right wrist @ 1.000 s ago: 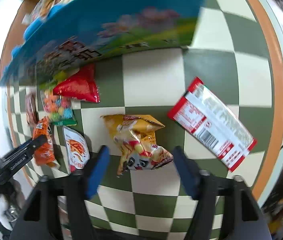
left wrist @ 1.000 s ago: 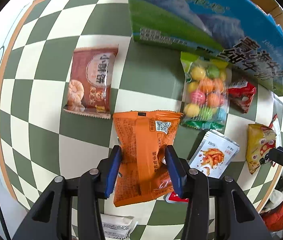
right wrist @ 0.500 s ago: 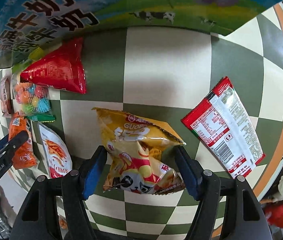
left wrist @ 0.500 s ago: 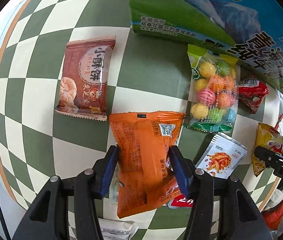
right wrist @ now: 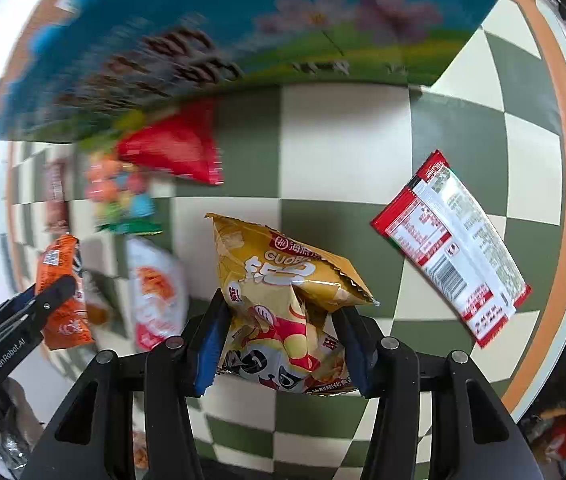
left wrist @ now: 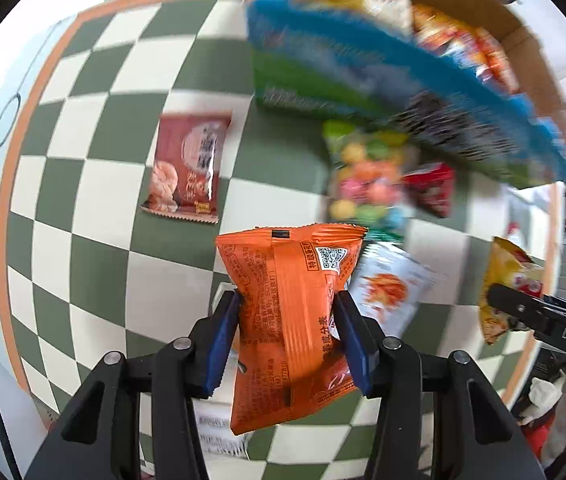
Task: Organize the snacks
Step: 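Carry both bags into the box and open both tools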
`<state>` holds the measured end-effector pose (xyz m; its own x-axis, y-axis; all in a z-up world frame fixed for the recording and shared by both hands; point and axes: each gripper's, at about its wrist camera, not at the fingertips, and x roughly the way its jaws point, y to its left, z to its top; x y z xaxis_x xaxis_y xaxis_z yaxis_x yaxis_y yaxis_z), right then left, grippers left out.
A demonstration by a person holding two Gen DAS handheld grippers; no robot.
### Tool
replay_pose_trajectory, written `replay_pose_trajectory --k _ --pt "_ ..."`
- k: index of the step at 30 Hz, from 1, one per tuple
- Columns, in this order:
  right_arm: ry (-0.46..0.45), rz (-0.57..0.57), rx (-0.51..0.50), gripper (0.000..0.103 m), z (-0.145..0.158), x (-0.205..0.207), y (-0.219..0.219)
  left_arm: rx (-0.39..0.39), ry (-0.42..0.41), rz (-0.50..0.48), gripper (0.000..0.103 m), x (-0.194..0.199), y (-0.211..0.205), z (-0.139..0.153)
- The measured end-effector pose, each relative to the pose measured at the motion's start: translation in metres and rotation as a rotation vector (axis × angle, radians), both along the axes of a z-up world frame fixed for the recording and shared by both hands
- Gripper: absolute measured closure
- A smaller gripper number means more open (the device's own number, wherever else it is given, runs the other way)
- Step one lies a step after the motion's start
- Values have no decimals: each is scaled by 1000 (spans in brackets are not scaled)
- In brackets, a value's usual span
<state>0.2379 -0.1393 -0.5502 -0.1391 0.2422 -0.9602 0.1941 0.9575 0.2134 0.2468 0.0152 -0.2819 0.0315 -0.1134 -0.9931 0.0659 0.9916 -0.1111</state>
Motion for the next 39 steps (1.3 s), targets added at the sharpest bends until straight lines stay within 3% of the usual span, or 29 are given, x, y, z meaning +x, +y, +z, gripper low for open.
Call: replay_pose_trajectory --k 5,8,11,14,20,27,31,32,34,39 --pt "-89 -6 96 49 53 -5 1 -83 -69 -25 56 8 -11 59" --pt "-170 -19 150 49 95 8 -2 -134 -98 -51 56 38 -23 95" --pt "-233 -37 202 49 132 37 -1 -148 -91 -88 56 77 -36 108" --pt "-282 -50 223 49 153 68 -2 -100 -75 -109 56 127 -40 108" --pt "-261 -99 251 49 122 136 20 -52 52 -85 56 207 -36 76" --pt "-173 -135 272 49 72 168 33 -13 149 -102 56 235 -39 42" --pt "-157 -154 287 46 58 178 36 26 195 -132 54 239 -46 28" --pt "-142 -155 285 43 54 181 37 42 195 -142 54 240 -48 26" --pt "-111 -154 279 14 47 186 38 60 193 -151 53 240 -50 23" --pt "-100 -109 238 12 47 191 42 49 188 -154 31 238 -50 20"
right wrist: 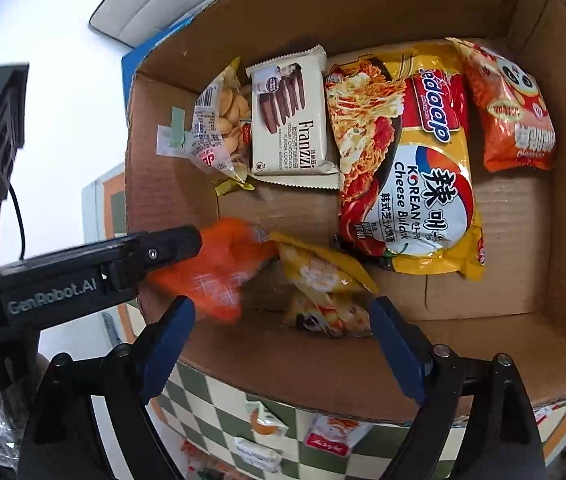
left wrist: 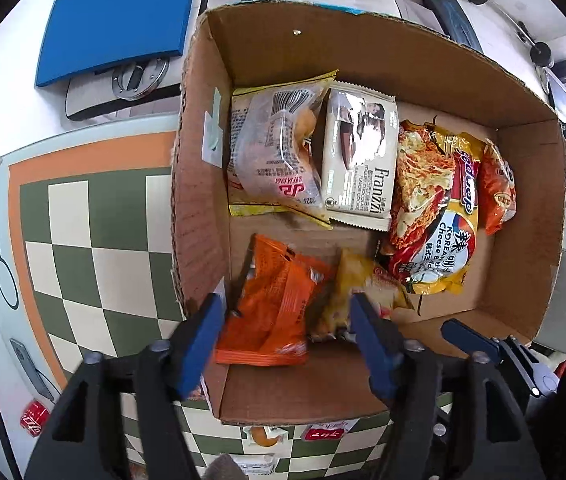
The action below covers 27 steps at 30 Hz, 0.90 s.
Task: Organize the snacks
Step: 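Carry both bags into the box and open both tools, then grasp the orange round snack with the left tool while the right tool grasps the spicy strip pouch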
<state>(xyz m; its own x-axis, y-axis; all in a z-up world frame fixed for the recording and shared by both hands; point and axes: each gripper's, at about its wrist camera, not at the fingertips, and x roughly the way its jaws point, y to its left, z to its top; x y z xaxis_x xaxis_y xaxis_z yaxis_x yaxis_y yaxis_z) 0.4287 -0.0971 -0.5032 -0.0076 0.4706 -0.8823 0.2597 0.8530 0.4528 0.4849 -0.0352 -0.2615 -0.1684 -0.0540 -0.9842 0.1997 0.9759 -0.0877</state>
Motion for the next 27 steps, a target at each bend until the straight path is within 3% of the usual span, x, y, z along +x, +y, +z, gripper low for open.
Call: replay_pose_trajectory --k 1,5,11,14,20,27 --pt "1 7 -13 12 0 0 0 -5 0 0 24 -1 0 0" --pt "7 32 -64 11 -2 1 2 -6 -15 10 19 -3 1 3" --pt "-20 57 -143 9 10 -8 0 -56 -86 23 19 -17 3 23" --pt "-52 64 -174 9 23 -19 -4 -73 -171 27 19 -32 4 42" --pt "-162 60 -224 9 56 -52 -11 -68 -353 70 19 -79 18 84" --pt "-193 26 -211 9 78 -113 -10 -30 -420 128 19 -149 53 90"
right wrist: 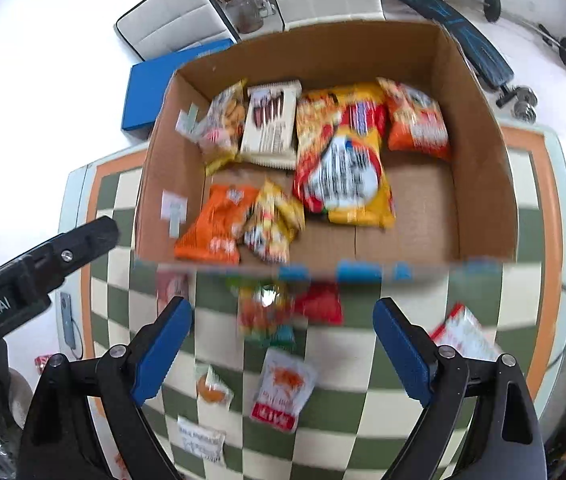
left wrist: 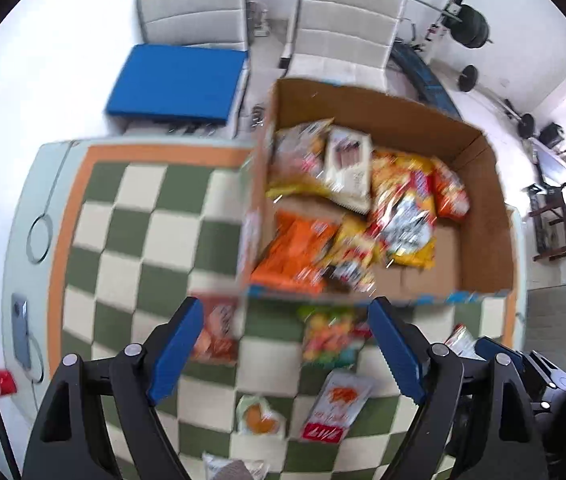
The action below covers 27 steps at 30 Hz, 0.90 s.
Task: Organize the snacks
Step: 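Grasp the orange round snack with the left tool while the right tool grasps the spicy strip pouch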
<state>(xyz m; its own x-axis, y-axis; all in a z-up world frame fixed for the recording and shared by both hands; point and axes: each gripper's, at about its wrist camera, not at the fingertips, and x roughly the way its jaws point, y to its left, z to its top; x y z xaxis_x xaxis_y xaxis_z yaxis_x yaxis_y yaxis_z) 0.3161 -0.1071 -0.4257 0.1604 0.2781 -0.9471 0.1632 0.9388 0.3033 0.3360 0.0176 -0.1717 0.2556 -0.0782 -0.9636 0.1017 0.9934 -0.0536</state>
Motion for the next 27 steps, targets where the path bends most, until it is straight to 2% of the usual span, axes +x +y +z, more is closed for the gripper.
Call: replay_pose_trajectory --k 4,8,12,16,18,21,23,26,27 --pt "83 6 37 9 -24 -38 9 60 40 67 19 -43 32 -27" --pt "242 -10 86 9 -81 -73 26 166 96 123 19 -77 62 -70" --pt "334 -45 77 9 -126 -89 43 175 186 169 19 -102 85 -113" --pt "364 -66 30 9 -152 -87 59 177 233 191 19 -118 97 -139" --pt "375 -61 -37 9 -160 -84 69 174 245 198 19 -123 101 -147" --pt "391 -73 -86 9 -173 -83 83 174 259 206 19 -127 104 -156" --pt "382 -42 -159 12 -175 -84 95 167 271 207 19 -128 105 -161" --pt "354 24 -262 25 -172 -89 109 152 276 198 19 -128 101 -164" --pt "328 44 -271 35 -168 -91 111 145 279 193 19 -128 100 -165"
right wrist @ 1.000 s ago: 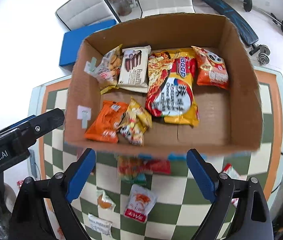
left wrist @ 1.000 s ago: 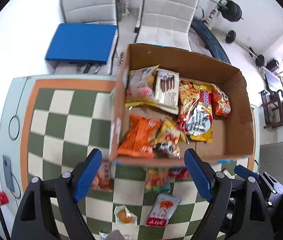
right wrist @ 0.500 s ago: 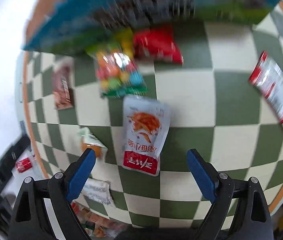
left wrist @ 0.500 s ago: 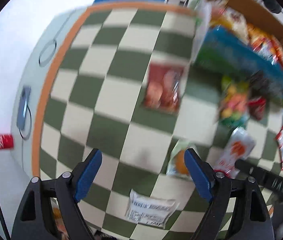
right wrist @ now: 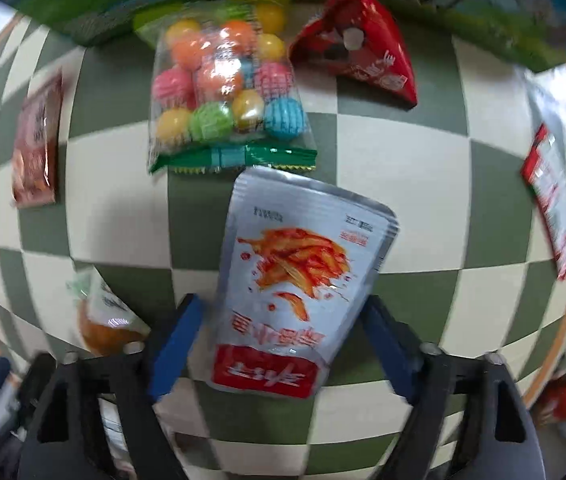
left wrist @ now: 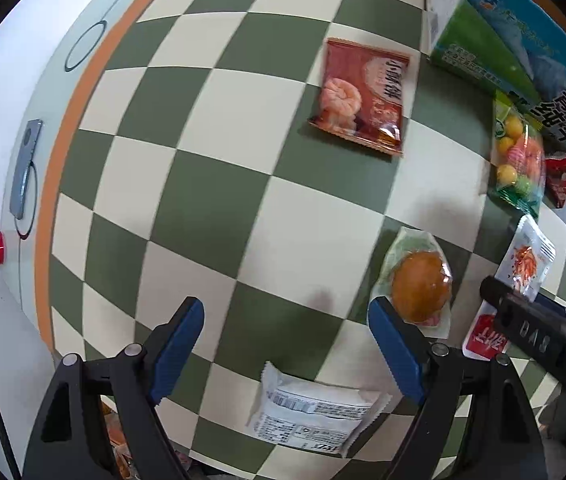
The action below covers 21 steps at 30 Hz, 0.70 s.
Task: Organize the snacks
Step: 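Grasp the orange round snack with the left tool while the right tool grasps the spicy strip pouch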
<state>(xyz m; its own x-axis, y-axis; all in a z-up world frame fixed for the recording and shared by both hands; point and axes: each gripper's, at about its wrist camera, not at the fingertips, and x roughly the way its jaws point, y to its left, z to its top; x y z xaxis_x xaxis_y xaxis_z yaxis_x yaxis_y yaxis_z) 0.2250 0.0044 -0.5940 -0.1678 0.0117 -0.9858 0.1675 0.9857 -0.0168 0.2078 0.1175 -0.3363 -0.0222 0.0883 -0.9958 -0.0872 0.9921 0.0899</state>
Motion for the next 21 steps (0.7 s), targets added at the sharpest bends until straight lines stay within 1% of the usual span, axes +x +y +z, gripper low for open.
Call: replay_pose_trajectory --k 1,4,6,9,11,13,14,15,17,18,21 --pt "-9 27 0 38 2 -2 1 -13 3 -5 19 1 -3 -1" --pt "-18 82 1 44 6 -8 -4 -49 18 -33 19 3 -15 -4" --pt "-24 86 22 47 8 -12 -13 -82 35 -52 19 6 -25 -8" --pt "-17 76 25 49 10 -15 -27 -129 83 -77 19 13 -41 -21" --pt "-12 34 46 49 9 -17 -42 -139 118 -98 19 17 -52 -33" --pt "-5 4 65 49 6 -13 -43 -138 137 -108 19 20 -59 -41" --pt "-3 -7 73 49 6 -13 -45 -136 137 -112 22 21 -62 -44" --pt "-2 -15 80 49 5 -13 -46 -142 131 -114 28 23 -62 -46" --pt "1 -33 93 49 8 -11 -53 -125 114 -129 48 23 -66 -46" --pt "0 -36 98 49 8 -11 -53 -119 106 -139 52 23 -70 -44" --pt "-1 -29 98 51 8 -4 -66 -85 89 -154 55 22 -76 -39"
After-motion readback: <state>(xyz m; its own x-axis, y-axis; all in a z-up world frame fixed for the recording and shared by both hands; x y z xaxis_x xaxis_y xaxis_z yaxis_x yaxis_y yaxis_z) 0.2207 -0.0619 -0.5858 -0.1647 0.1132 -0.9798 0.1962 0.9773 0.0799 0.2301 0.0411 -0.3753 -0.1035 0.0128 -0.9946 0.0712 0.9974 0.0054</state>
